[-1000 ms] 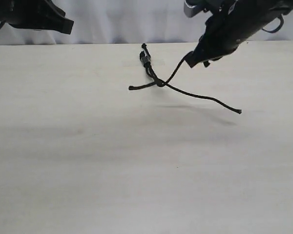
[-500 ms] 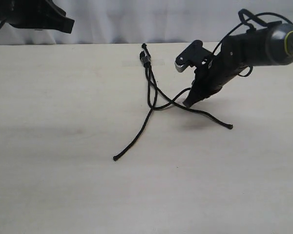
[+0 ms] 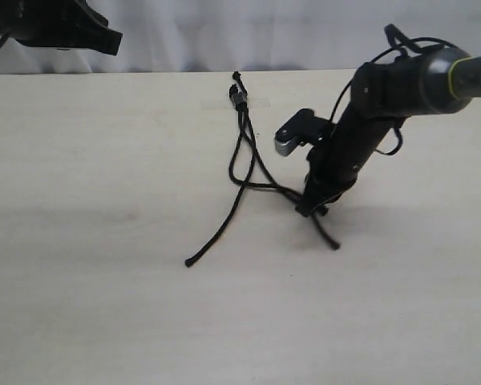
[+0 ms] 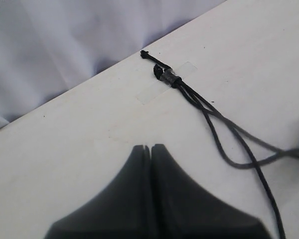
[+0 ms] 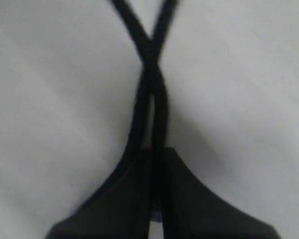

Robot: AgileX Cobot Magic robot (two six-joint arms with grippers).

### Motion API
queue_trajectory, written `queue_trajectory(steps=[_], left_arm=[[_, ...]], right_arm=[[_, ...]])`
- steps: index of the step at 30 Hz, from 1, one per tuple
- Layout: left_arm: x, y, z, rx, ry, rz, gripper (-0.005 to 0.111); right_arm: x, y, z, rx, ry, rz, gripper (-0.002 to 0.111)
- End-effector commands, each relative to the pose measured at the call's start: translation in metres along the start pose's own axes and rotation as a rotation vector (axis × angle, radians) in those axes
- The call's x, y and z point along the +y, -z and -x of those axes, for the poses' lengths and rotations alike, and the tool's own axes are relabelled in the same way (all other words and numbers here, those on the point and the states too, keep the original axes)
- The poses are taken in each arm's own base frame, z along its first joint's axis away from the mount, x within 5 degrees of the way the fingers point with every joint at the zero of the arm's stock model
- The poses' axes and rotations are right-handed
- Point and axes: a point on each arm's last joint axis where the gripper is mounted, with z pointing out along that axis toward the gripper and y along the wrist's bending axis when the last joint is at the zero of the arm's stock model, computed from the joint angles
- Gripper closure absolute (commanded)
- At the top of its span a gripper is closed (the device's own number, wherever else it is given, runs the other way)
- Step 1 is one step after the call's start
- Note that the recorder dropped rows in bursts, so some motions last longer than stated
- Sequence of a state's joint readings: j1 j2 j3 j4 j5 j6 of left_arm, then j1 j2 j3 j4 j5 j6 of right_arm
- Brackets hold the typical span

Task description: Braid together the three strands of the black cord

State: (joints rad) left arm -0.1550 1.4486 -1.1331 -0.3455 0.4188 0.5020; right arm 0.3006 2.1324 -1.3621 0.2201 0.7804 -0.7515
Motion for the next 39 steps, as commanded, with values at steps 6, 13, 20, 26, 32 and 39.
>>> queue_trajectory(steps=[6,13,20,26,32,39], left_arm=[[-0.001,0.000,-0.001,0.006,0.013,-0.009,0.107],[-0.001,0.000,-0.001,0.006,0.013,-0.009,0.107],[-0.001,0.000,-0.001,0.006,0.013,-0.009,0.107],[-0.001,0.000,-0.001,0.006,0.013,-0.009,0.107],[-0.001,0.000,-0.001,0.007,0.011,-0.008,0.107],[-0.001,0.000,-0.001,0.006,0.013,-0.009,0.107]], right_arm=[[0.038,-0.016,0.017,-0.019,0.151,0.087,0.104],[0.035,-0.003,0.019,-0.052,0.137,0.075,0.104],[0.035,0.023,0.026,-0.137,0.108,0.021,0.104],[0.037,0.007,0.024,-0.106,0.086,0.058,0.104],[0.033,0.000,0.024,-0.112,0.032,0.043,0.104],[0.061,-0.010,0.035,-0.136,0.016,0.190,0.104]])
